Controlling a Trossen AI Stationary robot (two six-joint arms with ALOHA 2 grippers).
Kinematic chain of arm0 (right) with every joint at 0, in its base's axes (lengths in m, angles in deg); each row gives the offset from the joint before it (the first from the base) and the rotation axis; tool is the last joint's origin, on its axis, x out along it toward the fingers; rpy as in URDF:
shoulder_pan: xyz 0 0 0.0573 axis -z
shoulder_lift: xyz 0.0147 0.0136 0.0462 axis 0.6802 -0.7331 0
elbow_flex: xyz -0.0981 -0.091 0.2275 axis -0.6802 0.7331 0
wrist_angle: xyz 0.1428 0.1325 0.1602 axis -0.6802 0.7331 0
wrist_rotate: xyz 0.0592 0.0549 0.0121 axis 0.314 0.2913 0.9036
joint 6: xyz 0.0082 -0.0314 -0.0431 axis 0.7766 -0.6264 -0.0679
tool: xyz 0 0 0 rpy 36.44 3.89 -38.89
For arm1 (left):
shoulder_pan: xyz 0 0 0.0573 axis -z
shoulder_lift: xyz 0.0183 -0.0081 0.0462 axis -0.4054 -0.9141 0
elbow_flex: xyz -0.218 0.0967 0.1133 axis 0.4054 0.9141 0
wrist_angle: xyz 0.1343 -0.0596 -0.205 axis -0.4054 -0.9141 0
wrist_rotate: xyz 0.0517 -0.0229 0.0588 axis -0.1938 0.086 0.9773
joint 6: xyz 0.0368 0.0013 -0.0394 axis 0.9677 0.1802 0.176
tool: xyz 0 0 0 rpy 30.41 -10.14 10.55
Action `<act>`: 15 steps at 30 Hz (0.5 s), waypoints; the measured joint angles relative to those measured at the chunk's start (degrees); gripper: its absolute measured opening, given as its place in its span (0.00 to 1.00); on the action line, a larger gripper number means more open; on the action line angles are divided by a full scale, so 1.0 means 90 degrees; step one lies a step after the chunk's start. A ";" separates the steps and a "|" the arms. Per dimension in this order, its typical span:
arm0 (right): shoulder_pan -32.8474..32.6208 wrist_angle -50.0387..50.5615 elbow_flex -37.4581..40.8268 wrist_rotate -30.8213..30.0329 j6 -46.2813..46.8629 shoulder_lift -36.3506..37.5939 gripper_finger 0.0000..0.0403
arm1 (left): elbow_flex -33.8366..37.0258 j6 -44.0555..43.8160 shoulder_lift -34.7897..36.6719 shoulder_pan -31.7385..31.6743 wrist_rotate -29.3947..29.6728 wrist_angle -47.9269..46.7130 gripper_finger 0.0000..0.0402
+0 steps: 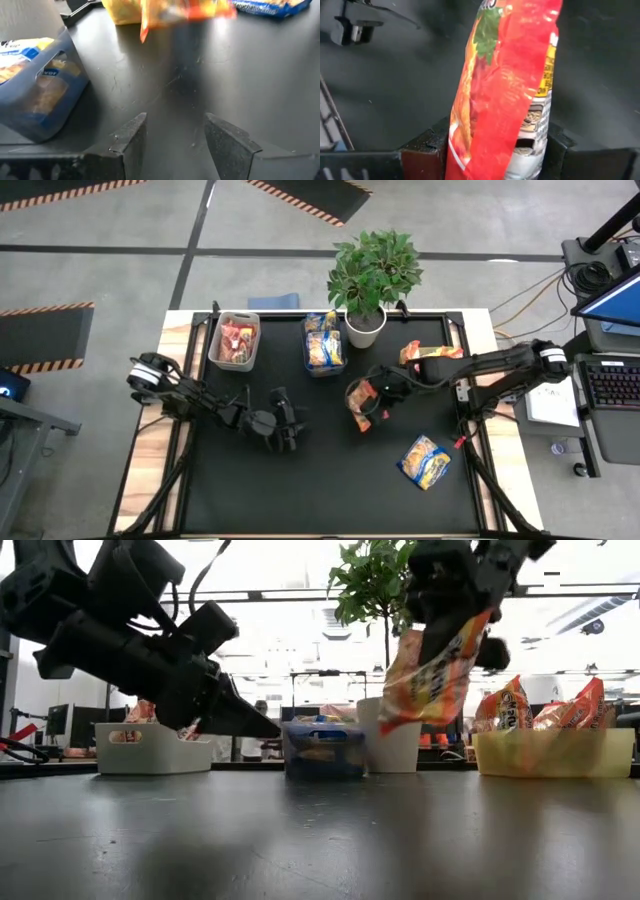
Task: Sort Maruchan noodles
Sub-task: Put the orange noodle pack into the yellow bin
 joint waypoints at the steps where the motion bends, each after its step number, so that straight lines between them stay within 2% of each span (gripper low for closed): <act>1: 0.0000 0.0345 -0.0161 -0.0018 0.0005 0.0023 0.45 | 0.0002 0.0007 -0.0024 0.0000 0.0028 -0.0009 0.44; 9: 0.0000 0.2447 -0.1190 -0.0349 0.0120 0.0196 0.45 | -0.0002 -0.0001 -0.0126 0.0001 0.0043 -0.0009 0.44; 15: 0.0000 0.2984 -0.1156 -0.0383 0.0265 0.0608 0.45 | -0.0005 -0.0023 -0.0146 0.0010 0.0043 -0.0017 0.44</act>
